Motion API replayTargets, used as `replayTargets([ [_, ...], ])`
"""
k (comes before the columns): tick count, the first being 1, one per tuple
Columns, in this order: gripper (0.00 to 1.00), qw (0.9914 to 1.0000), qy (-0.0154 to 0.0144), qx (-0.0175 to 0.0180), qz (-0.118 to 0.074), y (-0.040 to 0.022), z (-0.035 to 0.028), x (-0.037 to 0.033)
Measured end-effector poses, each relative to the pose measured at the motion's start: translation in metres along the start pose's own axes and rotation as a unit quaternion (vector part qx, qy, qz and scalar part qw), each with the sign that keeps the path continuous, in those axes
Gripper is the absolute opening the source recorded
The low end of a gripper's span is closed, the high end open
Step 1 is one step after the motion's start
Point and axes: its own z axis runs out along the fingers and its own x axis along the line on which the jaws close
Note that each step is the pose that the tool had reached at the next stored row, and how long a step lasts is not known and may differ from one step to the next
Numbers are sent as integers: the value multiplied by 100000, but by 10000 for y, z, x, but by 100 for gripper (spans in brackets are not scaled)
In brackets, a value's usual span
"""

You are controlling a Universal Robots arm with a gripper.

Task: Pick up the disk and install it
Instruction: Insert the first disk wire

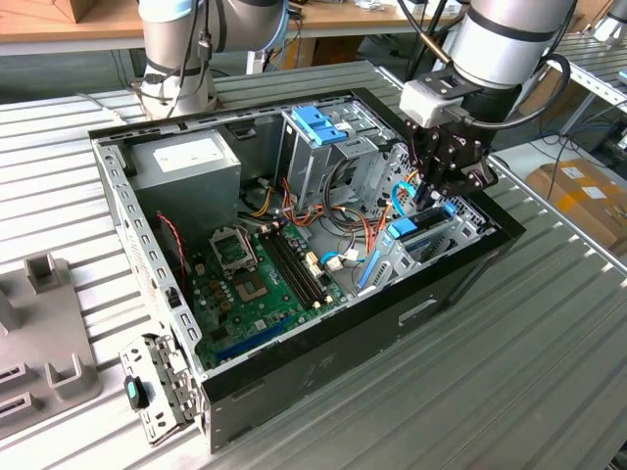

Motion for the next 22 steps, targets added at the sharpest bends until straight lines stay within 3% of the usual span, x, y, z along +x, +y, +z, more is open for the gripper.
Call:
replayTargets([
  [22, 16, 100000, -20, 122, -187, 11, -19, 9],
])
